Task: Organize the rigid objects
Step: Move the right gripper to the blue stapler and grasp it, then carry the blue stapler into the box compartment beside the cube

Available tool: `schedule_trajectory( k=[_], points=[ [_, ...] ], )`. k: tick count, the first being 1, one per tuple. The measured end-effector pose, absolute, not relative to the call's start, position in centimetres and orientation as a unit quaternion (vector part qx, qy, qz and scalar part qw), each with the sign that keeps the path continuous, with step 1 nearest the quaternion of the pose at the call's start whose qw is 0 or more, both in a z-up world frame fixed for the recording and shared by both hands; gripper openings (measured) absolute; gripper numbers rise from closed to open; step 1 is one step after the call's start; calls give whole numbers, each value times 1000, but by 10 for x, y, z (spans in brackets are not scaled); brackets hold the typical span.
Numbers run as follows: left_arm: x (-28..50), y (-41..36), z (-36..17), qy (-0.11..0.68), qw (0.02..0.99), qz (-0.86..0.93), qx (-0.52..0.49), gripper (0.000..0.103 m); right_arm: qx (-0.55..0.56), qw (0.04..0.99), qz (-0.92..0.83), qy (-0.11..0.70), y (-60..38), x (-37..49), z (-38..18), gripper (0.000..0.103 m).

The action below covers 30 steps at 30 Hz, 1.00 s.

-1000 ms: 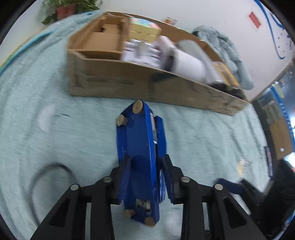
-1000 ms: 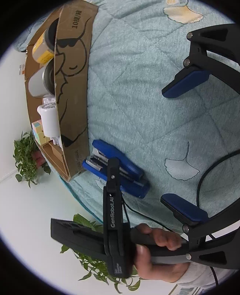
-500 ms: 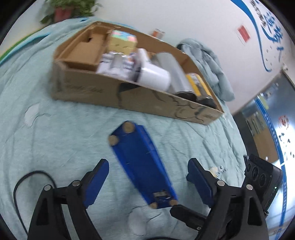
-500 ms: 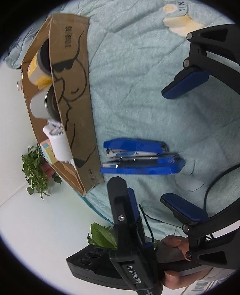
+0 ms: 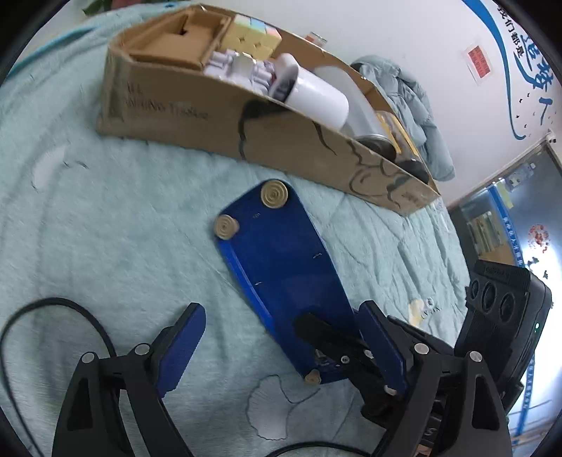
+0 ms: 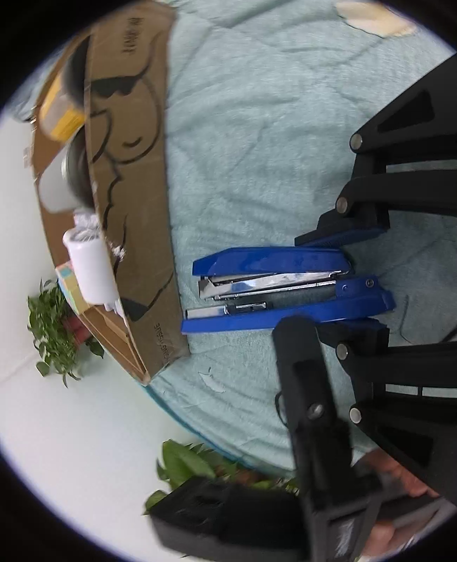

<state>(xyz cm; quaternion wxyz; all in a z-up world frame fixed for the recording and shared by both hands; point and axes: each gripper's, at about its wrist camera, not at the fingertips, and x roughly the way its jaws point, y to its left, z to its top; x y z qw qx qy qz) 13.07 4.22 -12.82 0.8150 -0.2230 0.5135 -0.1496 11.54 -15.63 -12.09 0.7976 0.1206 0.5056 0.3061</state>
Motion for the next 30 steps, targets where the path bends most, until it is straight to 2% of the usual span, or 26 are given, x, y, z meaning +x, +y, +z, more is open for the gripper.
schedule_trajectory(
  k=[5, 9, 18, 30],
  points=[
    [133, 37, -132, 514, 810, -154, -237, 87, 221, 746, 330, 535, -172, 114, -133, 32],
    [134, 35, -133, 522, 811, -142, -224, 67, 257, 717, 351, 545, -171, 112, -140, 32],
    [133, 46, -117, 493, 823, -140, -247, 65, 216, 739, 363, 525, -148, 110, -121, 32],
    [169, 75, -45, 436, 859, -143, -226, 60, 191, 783, 382, 453, -114, 142, -73, 32]
  ],
)
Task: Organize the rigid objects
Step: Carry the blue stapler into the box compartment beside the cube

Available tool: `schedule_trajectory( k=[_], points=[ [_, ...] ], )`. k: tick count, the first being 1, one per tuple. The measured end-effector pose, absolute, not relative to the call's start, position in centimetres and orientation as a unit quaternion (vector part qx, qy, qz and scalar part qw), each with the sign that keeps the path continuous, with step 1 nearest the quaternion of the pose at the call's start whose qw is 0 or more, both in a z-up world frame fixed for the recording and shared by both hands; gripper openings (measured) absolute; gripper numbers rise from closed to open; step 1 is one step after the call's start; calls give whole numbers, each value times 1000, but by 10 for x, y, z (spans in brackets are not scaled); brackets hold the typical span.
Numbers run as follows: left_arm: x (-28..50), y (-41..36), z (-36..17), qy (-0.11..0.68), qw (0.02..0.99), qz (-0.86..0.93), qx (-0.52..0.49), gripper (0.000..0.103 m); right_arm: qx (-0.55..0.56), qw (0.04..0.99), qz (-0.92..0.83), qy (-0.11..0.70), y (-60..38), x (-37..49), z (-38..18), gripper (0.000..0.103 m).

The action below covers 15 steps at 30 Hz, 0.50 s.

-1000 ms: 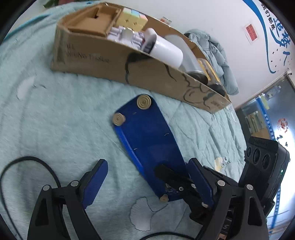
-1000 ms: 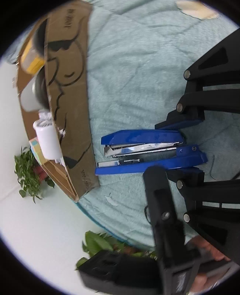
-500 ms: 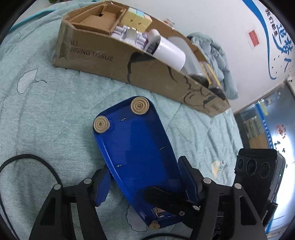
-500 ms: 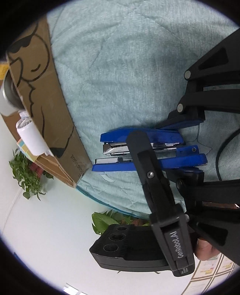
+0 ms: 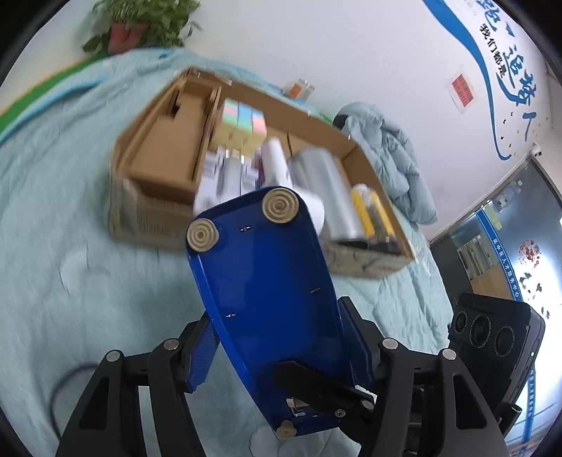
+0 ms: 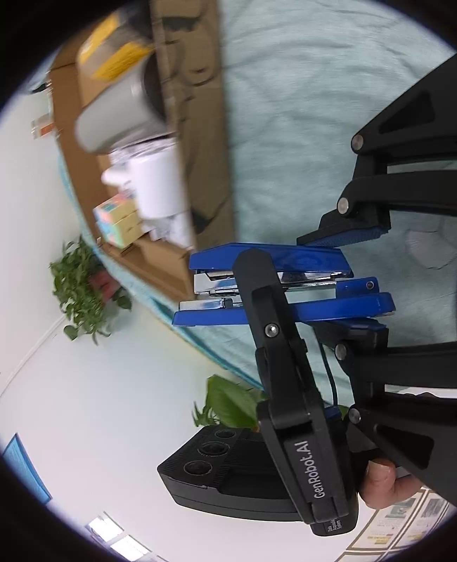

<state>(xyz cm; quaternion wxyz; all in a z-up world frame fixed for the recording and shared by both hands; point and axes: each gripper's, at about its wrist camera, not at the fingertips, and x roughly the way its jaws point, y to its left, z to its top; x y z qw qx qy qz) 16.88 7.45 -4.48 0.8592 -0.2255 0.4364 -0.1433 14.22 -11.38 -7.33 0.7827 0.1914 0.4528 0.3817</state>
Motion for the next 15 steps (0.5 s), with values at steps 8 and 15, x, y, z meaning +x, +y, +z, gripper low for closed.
schedule_trajectory(
  k=[8, 15],
  points=[
    [235, 112, -8, 428, 871, -138, -199, 58, 201, 794, 384, 426, -83, 192, -52, 32],
    [319, 154, -1, 448, 869, -117, -172, 56, 221, 774, 386, 450, -42, 253, -53, 33]
  ],
)
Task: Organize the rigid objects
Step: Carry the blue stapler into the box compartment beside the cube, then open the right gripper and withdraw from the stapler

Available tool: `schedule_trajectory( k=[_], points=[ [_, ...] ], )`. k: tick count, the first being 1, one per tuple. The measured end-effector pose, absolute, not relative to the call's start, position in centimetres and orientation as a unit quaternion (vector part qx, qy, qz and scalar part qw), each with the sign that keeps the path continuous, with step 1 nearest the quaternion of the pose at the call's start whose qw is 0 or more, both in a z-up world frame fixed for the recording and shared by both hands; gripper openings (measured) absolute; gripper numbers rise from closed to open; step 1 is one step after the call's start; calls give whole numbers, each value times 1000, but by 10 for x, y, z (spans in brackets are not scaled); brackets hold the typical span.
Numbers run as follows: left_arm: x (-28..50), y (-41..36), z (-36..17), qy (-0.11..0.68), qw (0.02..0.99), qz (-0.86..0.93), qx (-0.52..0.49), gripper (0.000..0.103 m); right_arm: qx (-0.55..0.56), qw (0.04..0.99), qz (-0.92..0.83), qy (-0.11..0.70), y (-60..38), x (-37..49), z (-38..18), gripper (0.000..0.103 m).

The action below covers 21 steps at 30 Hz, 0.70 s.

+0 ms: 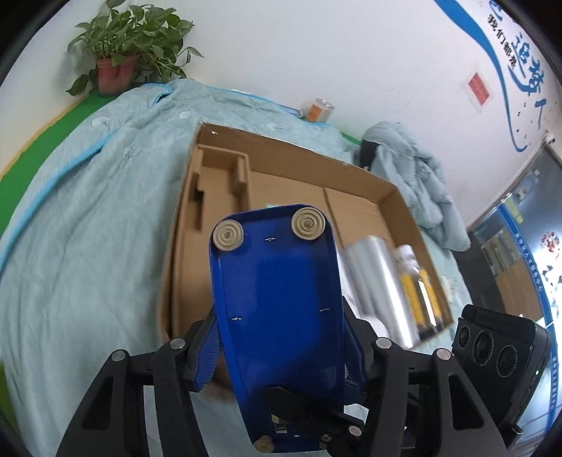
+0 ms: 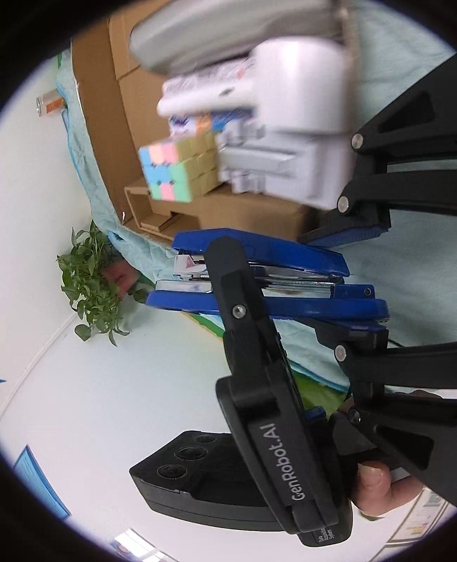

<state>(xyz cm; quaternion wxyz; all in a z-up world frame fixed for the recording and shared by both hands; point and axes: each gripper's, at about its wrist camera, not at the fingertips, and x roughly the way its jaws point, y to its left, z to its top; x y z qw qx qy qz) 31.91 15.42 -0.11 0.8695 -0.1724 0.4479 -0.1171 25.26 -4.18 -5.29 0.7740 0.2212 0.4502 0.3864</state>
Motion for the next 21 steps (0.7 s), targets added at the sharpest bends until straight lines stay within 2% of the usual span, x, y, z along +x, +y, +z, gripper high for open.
schedule_trajectory(
  k=[6, 7, 8, 10, 14, 19, 21],
  points=[
    [381, 172, -24, 477, 852, -121, -177, 56, 220, 779, 354, 469, -20, 294, -65, 37],
    [385, 174, -27, 476, 855, -111, -172, 58, 220, 778, 348, 473, -21, 292, -65, 49],
    [386, 176, -28, 469, 862, -102, -166, 60, 218, 778, 352, 473, -21, 288, -65, 70],
    [379, 179, -28, 452, 872, -94, -164, 69, 202, 793, 362, 447, -24, 272, -59, 82],
    [348, 178, -8, 402, 904, -69, -129, 71, 150, 823, 352, 421, -33, 237, -46, 87],
    [290, 152, 16, 330, 940, -36, -82, 100, 110, 853, 321, 397, -52, 207, -41, 87],
    [260, 136, 21, 294, 954, -19, -56, 102, 92, 868, 292, 392, -64, 199, -43, 87]
  ],
)
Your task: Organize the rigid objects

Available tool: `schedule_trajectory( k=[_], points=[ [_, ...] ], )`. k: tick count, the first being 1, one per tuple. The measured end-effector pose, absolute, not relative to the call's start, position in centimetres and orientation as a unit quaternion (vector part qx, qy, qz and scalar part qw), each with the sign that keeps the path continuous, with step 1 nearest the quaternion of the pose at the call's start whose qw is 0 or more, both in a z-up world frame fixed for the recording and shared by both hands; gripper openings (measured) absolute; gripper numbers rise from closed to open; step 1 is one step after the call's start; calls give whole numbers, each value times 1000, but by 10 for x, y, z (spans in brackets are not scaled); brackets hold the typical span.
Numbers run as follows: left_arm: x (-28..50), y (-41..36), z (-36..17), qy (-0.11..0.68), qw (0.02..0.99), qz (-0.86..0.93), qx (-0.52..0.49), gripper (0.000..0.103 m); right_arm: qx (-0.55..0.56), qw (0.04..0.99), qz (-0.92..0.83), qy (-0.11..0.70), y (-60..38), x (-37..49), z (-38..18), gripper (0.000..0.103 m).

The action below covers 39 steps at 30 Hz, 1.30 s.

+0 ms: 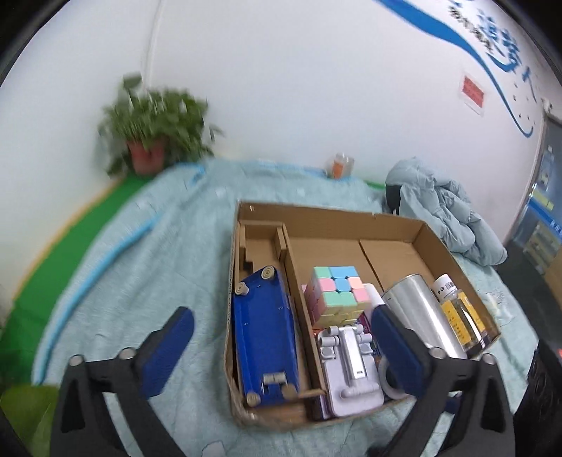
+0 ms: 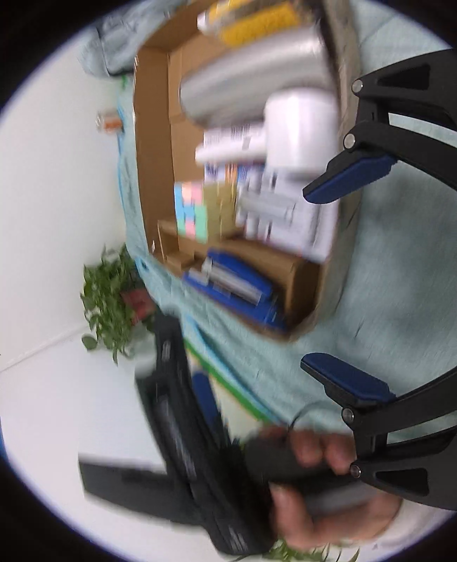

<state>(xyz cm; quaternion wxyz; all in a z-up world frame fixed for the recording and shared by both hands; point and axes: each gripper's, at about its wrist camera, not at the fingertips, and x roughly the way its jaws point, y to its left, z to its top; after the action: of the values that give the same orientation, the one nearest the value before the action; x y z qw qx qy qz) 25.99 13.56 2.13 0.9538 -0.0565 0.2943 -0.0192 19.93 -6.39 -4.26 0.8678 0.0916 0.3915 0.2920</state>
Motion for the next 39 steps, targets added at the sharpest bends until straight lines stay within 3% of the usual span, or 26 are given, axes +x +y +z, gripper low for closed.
schedule_trajectory(
  k=[3, 4, 5, 6, 7, 8, 9, 10, 11, 12, 13, 14, 16, 39],
  points=[
    [224, 113, 19, 266, 963, -7, -33, 102, 73, 884, 250, 389, -87, 187, -45, 87],
    [212, 106, 16, 255, 966, -6, -31, 92, 69, 888, 237, 388, -94, 184, -47, 87],
    [199, 98, 11, 242, 970, -6, -31, 76, 65, 891, 226, 389, -103, 180, -50, 87],
    [192, 90, 4, 250, 967, -18, -36, 31, 63, 889, 223, 395, -113, 175, -52, 87],
    [190, 87, -1, 266, 963, -27, -45, 5, 62, 888, 227, 396, -120, 172, -54, 82],
    [190, 83, -10, 297, 952, -32, -71, 5, 52, 892, 220, 392, -126, 168, -54, 56],
    [188, 81, -14, 305, 948, -31, -82, 5, 37, 898, 204, 388, -130, 164, -53, 42],
    [186, 75, -17, 312, 946, -30, -87, 7, 25, 903, 187, 385, -137, 160, -52, 35],
    [184, 68, -19, 314, 946, -25, -81, 12, 24, 905, 181, 383, -142, 159, -52, 35],
    [182, 62, -18, 314, 947, -17, -75, 39, 25, 907, 178, 380, -148, 157, -51, 37],
    [179, 57, -18, 311, 948, -7, -71, 89, 25, 910, 174, 375, -155, 155, -50, 57],
    [171, 49, -14, 294, 953, 11, -68, 103, 24, 914, 166, 368, -161, 153, -48, 90],
    [166, 41, -13, 265, 962, 18, -66, 102, 28, 923, 149, 353, -172, 149, -45, 103],
    [138, 4, -8, 244, 968, 56, -7, 102, -2, 931, 138, 337, -187, 129, -39, 103]
  ],
)
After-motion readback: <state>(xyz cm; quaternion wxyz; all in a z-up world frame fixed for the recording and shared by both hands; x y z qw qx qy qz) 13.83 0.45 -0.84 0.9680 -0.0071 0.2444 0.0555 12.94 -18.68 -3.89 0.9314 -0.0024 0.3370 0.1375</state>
